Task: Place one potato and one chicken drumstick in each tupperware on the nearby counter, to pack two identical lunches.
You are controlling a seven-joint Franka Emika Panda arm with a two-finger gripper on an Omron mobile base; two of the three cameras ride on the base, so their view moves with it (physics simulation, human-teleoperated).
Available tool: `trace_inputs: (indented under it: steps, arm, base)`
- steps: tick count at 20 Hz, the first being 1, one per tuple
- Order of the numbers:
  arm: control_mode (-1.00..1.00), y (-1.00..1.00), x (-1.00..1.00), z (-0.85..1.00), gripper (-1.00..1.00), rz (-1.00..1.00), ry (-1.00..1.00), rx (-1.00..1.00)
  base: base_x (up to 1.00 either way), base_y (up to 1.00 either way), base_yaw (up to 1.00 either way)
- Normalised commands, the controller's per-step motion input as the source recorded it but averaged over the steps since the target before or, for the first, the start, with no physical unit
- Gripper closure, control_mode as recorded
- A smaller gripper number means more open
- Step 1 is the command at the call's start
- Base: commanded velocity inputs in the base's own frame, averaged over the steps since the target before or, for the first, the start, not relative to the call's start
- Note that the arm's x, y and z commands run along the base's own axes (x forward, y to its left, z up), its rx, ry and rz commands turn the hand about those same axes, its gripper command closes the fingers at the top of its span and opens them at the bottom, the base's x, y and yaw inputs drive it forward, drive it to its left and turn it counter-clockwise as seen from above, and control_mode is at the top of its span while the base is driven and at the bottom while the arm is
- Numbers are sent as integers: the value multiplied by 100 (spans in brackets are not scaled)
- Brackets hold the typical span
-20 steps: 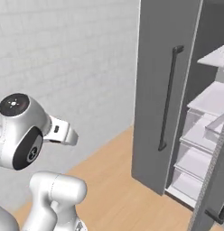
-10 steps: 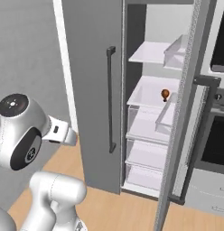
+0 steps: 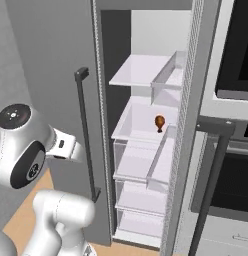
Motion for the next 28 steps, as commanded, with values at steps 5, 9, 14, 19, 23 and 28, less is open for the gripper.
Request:
trace_inputs:
  steps: [5,9,14,19,23,28]
  arm:
    - [100,0,0,0,-100,0,0,0]
    - [100,0,0,0,-100,0,0,0]
    - [100,0,0,0,-100,0,0,0]
    - [100,0,0,0,-100,0,0,0]
    - [100,0,0,0,-100,0,0,0]
    - [-100,-47,84,-13,-100,-6,2,0]
  base:
    - [49,-46,-13]
    - [57,-3,-22]
    - [66,-8,-25]
    - [68,-18,-20]
    - [54,-49,-7]
    - [0,0,0]
